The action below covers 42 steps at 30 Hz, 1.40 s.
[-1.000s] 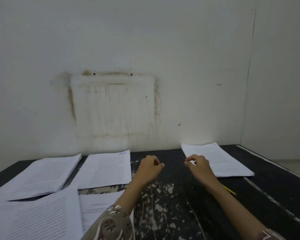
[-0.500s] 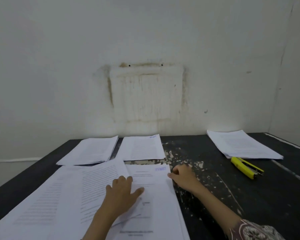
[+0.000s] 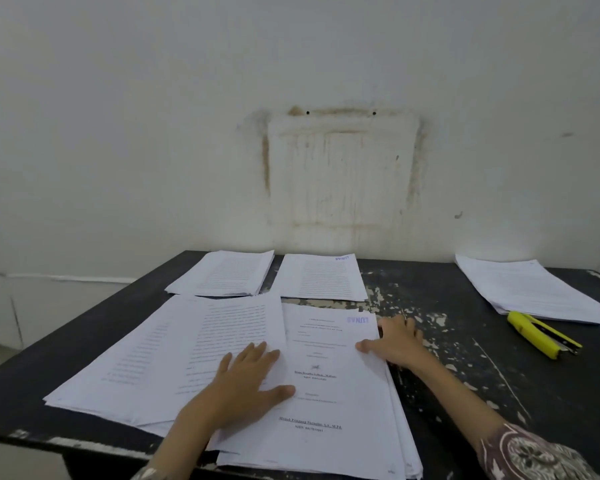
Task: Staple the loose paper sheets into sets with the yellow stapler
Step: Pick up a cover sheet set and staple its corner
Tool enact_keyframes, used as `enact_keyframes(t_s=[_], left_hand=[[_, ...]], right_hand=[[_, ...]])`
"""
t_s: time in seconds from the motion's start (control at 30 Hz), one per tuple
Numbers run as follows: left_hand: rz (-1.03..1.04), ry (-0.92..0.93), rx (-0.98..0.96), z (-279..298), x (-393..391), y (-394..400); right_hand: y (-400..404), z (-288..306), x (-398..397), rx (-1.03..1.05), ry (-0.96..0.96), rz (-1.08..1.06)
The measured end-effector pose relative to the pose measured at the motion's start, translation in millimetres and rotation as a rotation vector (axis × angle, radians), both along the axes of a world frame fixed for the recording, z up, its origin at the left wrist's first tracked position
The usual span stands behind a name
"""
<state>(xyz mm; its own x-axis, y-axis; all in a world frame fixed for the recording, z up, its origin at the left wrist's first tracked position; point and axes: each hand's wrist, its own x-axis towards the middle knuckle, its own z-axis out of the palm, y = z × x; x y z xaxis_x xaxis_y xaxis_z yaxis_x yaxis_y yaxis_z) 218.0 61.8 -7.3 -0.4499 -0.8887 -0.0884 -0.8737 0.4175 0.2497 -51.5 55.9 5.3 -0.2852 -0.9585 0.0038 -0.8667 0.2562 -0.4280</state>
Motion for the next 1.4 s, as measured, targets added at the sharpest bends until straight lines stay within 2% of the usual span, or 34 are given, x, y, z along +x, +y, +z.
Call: enact_keyframes(t_s=[0.13, 0.3, 0.43, 0.6, 0.77, 0.97, 1.07, 1.17, 1.27, 1.33, 1.4], left_hand=[[0.037, 0.023, 0.030, 5.4, 32.6, -3.4], [0.125, 0.256, -0.156, -3.6, 56.4, -8.9], [0.095, 0.190, -0.280, -11.5, 52.3, -4.2], [0.096, 0.152, -0.302, -17.4, 53.8, -5.9], [0.090, 0.141, -0.302, -17.0, 52.4, -5.0], [0.109, 0.108, -0.266, -14.3, 51.8, -3.7], [0.130, 0.135, -0.189, -10.0, 51.0, -3.0], [0.165, 0.131, -0.061, 1.1, 48.4, -1.9], [0.228, 0.116, 0.010, 15.1, 39.7, -2.1], [0.255, 0.208, -0.010, 26.7, 27.8, -1.0], [0.248, 0.430, -0.033, 41.9, 11.6, 0.4]], right_hand=[[-10.3, 2.9, 2.4, 0.019, -0.033, -0.024], [-24.5, 5.4, 6.9, -0.003, -0.077, -0.067], [-30.3, 5.4, 8.5, -0.023, -0.082, -0.077], [-31.6, -0.6, 8.7, -0.093, -0.154, -0.049], [-26.0, 5.6, 12.9, -0.175, -0.528, 0.103], [-6.7, 25.4, 9.8, -0.026, -0.695, 0.294], [-5.9, 26.4, 5.7, -0.115, -0.811, 0.201], [-4.1, 34.2, 2.2, -0.270, -0.854, 0.064], [-2.3, 44.9, -6.3, -0.413, -0.904, 0.023], [-0.6, 51.6, -11.7, -0.501, -0.963, 0.030], [1.0, 57.8, -15.3, -0.575, -1.042, 0.043]])
